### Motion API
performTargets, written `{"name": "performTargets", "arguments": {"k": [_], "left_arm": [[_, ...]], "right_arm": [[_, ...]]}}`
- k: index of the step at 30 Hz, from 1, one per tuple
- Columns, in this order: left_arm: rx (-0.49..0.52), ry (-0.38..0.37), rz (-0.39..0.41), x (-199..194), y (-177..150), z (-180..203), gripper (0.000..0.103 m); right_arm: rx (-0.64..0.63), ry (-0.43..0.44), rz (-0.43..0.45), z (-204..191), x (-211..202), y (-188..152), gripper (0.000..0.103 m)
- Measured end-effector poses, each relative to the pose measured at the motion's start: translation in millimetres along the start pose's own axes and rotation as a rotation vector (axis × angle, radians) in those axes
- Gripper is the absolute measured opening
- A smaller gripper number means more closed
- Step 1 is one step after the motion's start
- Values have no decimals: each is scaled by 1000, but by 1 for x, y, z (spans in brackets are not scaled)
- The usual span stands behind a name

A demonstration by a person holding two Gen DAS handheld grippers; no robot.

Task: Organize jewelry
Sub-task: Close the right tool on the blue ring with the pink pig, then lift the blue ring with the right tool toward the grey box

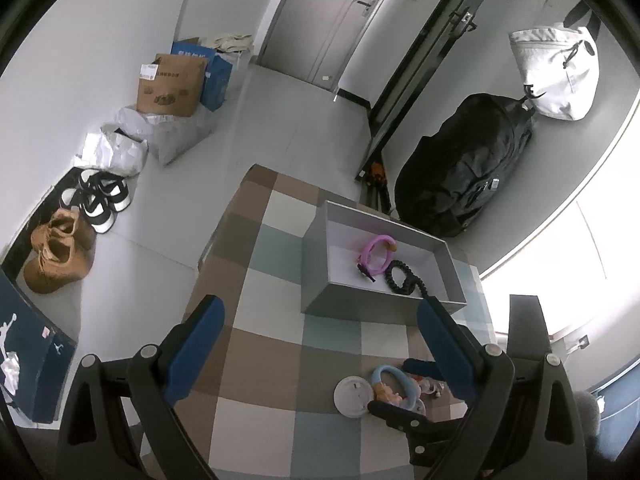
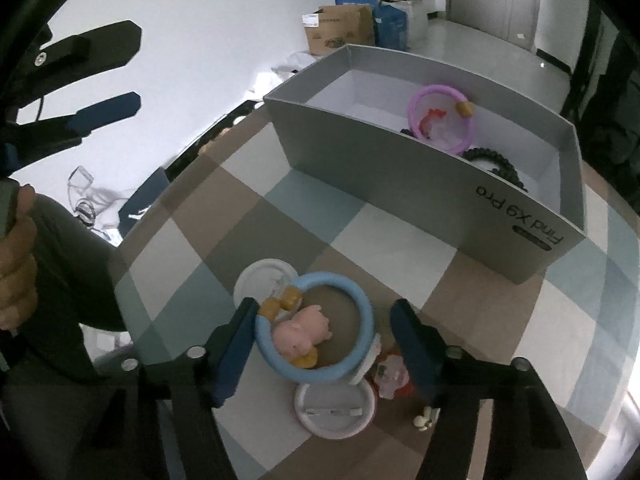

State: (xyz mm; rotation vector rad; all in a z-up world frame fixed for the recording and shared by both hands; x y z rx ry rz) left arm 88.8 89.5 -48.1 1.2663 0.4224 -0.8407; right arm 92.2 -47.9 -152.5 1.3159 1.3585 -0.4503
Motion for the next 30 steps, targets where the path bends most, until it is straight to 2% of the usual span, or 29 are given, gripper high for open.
{"name": "performTargets", "arguments": {"k": [2, 7, 11, 15, 17, 19, 23, 26, 30], "left_arm": [[-2, -2, -4, 1, 0, 0, 94], [1, 17, -12, 2, 0, -1, 94], [22, 50, -43, 7, -5, -2, 94], [85, 95, -69, 10, -10, 3, 94], [148, 110, -86, 13, -14, 12, 94], [213, 113, -119, 18, -21, 21, 94], [310, 65, -203, 29, -36, 39, 94], [388, 94, -254, 35, -47, 46, 94], [406, 110, -354, 47, -60, 43, 94]], "right_arm": [[-11, -1, 0, -2, 0, -1, 58], [21, 2, 16, 2, -2, 0, 58], [92, 43, 63, 10, -16, 6, 58], [159, 77, 125, 20, -34, 12, 58], [182, 88, 150, 23, -43, 15, 58], [199, 92, 181, 27, -52, 17, 58], [219, 92, 232, 32, -68, 20, 58], [238, 95, 259, 39, -79, 22, 58], [254, 99, 281, 45, -87, 23, 58]]}}
Point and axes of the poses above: each gripper's, at about its wrist camera, not at the fingertips, and x roughly the way its jaws point, z to its right, y to its top, the point moved 4 cm from there along x, roughly the way its jaws point, and after that the axes turned 12 degrees about x, right-handed, at the moved point
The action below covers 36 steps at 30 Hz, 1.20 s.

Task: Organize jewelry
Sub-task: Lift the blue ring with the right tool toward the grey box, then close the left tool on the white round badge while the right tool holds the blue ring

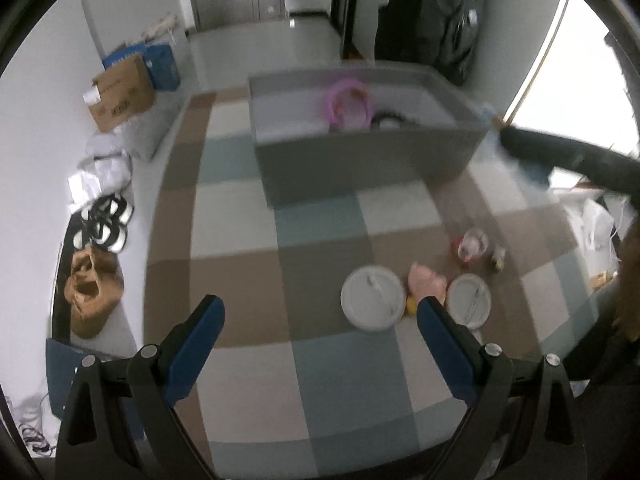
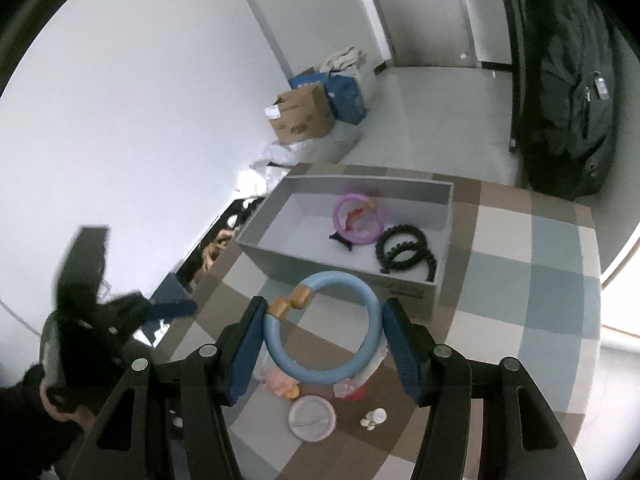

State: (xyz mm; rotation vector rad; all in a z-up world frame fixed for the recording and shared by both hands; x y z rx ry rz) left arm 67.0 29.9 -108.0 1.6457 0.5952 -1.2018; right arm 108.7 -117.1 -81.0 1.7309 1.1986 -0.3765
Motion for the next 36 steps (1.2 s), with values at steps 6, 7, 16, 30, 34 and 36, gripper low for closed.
{"name": "performTargets", "arguments": {"k": [6, 7, 16, 30, 34, 36], "left_arm": [[45, -4, -30, 4, 0, 7, 85], [55, -1, -37, 6, 0, 10, 85], [117, -3, -59, 14, 4, 21, 69], [118, -106, -30, 10, 7, 33, 38], [103, -95, -16, 5, 9, 31, 37], [85, -99, -4, 1, 10, 29, 37]], "right_arm": [[1, 11, 19, -2, -3, 0, 58], [1, 12, 22, -1, -5, 0, 58], [13, 17, 47, 3, -15, 4, 58], [26, 26, 56, 5, -19, 5, 58], [23, 24, 54, 5, -19, 4, 58], [24, 24, 53, 5, -19, 4, 58]]}}
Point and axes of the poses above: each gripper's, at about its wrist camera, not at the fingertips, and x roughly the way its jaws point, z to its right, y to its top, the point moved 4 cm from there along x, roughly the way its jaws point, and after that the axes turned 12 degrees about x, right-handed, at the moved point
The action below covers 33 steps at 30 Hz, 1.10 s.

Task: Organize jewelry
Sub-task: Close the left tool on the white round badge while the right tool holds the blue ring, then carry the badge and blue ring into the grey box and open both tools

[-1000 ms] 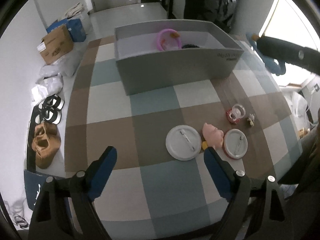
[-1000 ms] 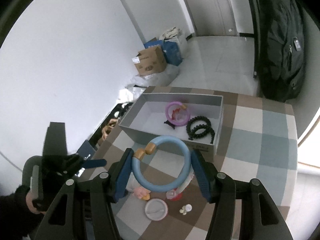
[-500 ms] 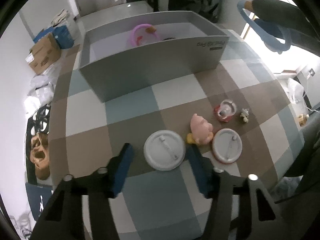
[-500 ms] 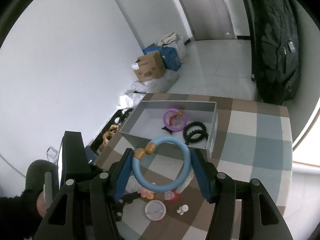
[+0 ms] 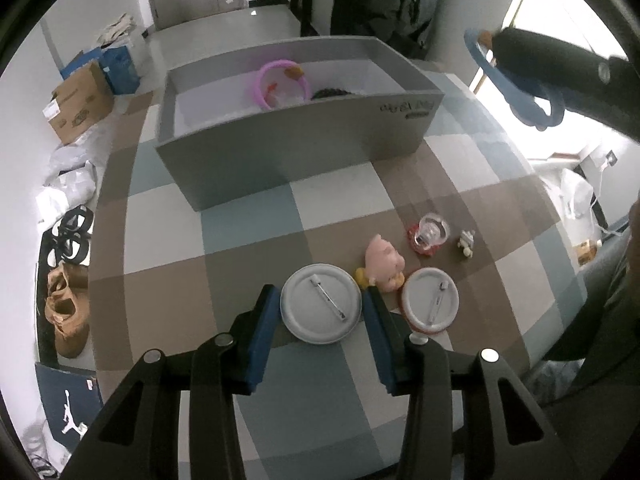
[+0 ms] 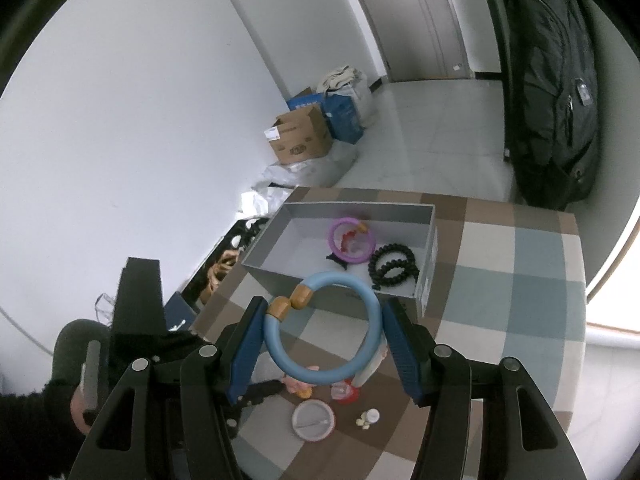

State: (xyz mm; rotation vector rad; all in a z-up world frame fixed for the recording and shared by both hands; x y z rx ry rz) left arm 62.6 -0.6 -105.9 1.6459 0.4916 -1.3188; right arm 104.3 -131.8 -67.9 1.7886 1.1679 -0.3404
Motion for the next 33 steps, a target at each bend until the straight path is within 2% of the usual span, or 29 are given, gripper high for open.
{"name": "performTargets", "arguments": {"k": [13, 28, 33], "left_arm": [[-84, -37, 71, -16, 7, -9, 37], [-204, -98, 246, -43, 36, -32, 37], [-239, -105, 283, -46, 46, -39, 37]], "right_arm": [[8, -5, -3, -1, 3, 2, 58], [18, -4, 12, -4, 11, 9, 58], [25, 0, 31, -4, 13, 16, 58]]}}
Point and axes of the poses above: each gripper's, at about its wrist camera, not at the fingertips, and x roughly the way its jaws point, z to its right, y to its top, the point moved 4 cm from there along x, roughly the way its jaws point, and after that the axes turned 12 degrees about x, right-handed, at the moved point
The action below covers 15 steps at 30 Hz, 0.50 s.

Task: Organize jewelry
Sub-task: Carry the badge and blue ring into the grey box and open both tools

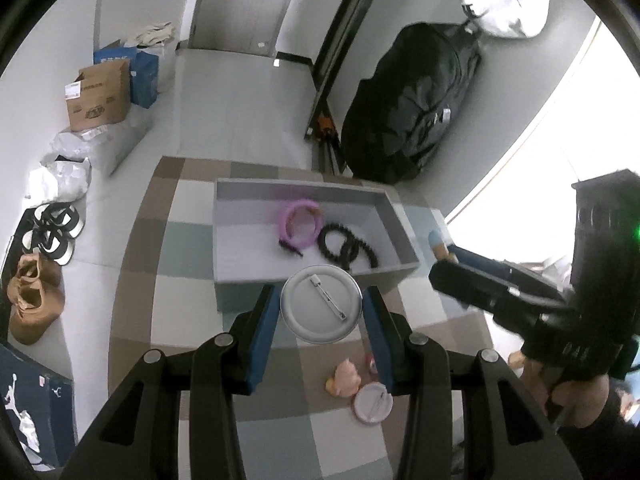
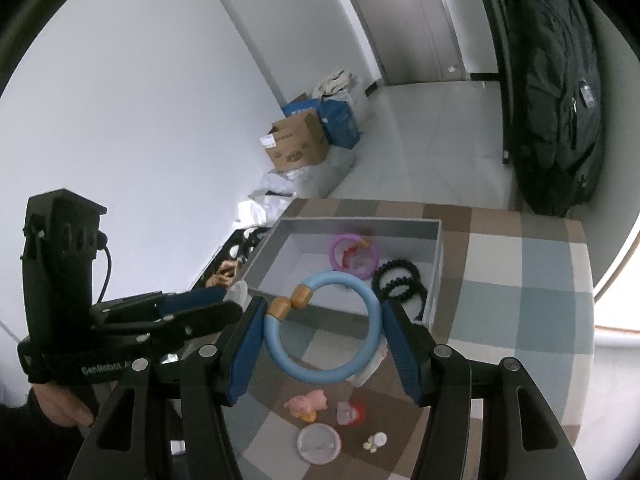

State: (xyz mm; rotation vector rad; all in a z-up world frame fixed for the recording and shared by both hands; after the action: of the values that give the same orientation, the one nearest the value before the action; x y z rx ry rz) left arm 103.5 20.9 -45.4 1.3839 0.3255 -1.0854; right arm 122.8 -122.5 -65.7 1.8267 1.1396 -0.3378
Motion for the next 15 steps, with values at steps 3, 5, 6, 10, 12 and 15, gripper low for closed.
{"name": "performTargets", "arguments": {"k": [3, 5, 6, 10, 12, 15], "left_arm": [[-17, -7, 25, 0, 9, -2, 37], [-21, -8, 39, 1, 14, -3, 37], [-24, -7, 46, 1, 16, -4, 37], [-47, -9, 62, 5, 24, -9, 37], [-54, -11, 60, 8, 27, -11, 37], [-57, -8, 63, 12, 33, -12, 37]], "right_arm": [[11, -2, 14, 2, 2, 6, 58], [28, -2, 20, 4, 3, 11, 58], [34, -4, 22, 5, 4, 12, 58], [40, -13, 32, 9, 8, 20, 58], [38, -11, 35, 9, 12, 25, 58], [42, -13, 29, 13, 19, 30, 58]]}}
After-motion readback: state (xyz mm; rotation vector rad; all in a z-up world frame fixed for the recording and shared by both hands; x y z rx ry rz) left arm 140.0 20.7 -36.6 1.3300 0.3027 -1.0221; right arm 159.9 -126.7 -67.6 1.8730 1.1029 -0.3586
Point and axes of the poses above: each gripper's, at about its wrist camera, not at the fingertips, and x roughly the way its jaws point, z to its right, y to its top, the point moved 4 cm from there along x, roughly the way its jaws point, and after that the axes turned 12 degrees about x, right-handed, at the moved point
